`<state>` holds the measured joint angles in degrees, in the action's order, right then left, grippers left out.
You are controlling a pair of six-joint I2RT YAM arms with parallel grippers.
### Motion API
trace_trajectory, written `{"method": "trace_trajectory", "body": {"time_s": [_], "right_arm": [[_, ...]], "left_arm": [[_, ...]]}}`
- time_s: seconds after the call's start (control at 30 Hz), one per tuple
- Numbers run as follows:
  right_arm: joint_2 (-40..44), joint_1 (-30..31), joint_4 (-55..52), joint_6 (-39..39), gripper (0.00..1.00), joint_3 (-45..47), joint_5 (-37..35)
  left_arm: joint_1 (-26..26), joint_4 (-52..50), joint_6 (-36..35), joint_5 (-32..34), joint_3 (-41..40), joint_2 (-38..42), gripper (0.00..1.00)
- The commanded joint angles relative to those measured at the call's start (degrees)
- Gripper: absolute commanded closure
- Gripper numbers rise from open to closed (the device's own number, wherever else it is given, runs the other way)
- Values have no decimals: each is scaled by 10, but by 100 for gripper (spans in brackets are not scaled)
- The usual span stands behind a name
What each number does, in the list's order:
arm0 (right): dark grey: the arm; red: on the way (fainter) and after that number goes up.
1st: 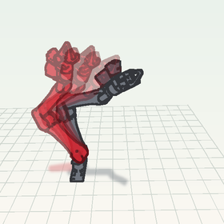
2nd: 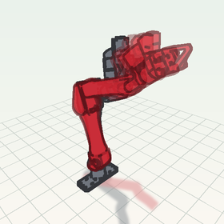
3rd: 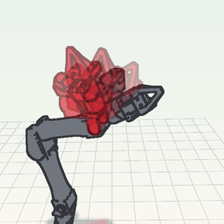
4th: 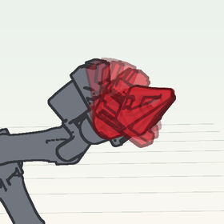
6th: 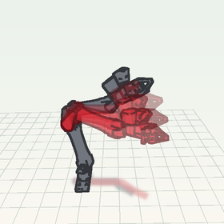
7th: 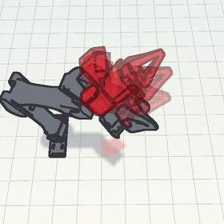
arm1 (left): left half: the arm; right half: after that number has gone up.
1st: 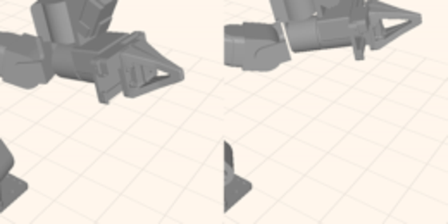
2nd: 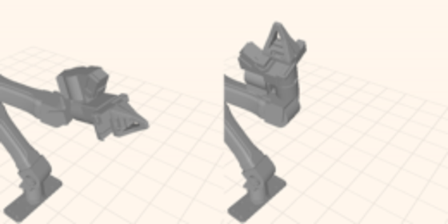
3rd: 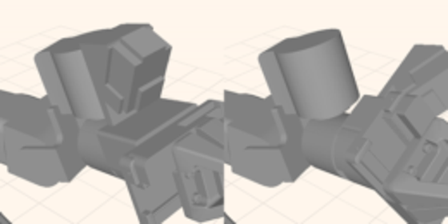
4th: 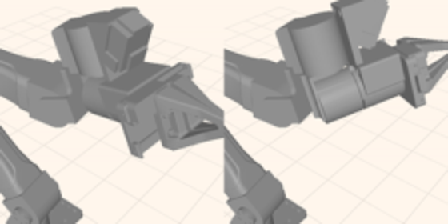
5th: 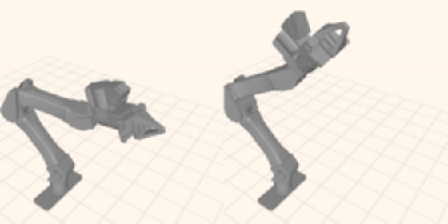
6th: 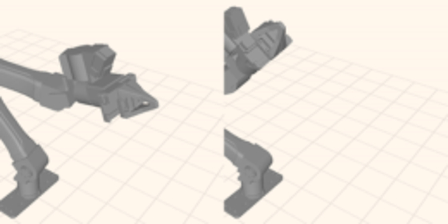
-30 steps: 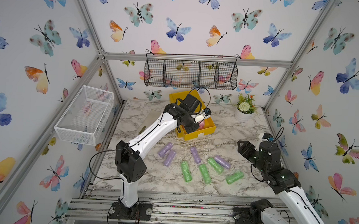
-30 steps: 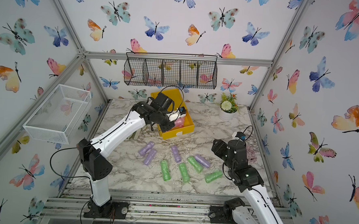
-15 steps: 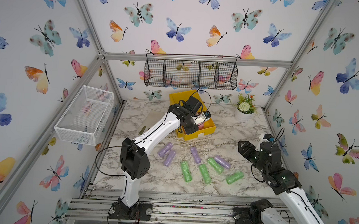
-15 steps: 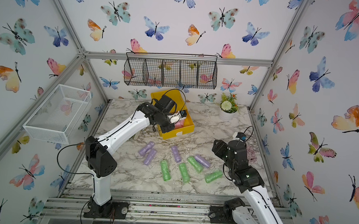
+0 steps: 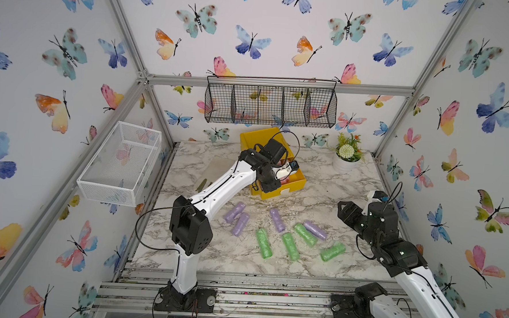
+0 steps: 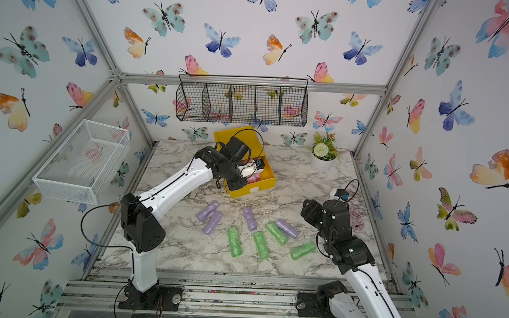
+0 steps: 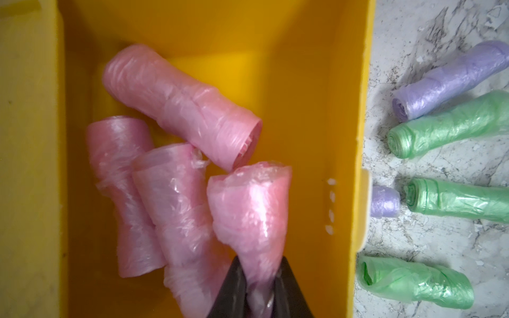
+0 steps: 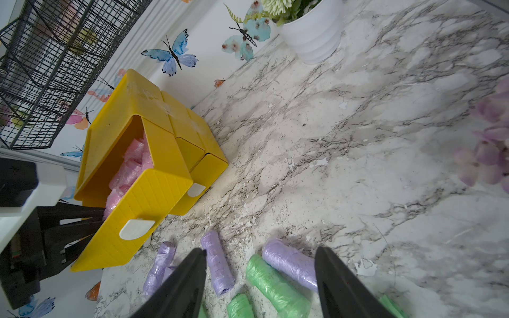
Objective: Sort the rolls of trash bags by color and place them into the drawer
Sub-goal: Place the roll of trash bags in the drawer.
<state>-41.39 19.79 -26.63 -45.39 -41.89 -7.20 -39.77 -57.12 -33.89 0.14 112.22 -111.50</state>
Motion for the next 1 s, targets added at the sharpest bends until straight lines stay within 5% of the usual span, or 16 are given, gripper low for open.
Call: {"method": "trace_trajectory", "body": {"time_s": [0.0, 0.97], "right_arm": [[3, -4, -10, 2, 32, 6, -6], [3, -4, -9, -5, 32, 7, -4]], "left_arm": [[-5, -10, -9, 7, 1, 26, 80], [-12, 32, 10, 55, 37, 63, 61]]}}
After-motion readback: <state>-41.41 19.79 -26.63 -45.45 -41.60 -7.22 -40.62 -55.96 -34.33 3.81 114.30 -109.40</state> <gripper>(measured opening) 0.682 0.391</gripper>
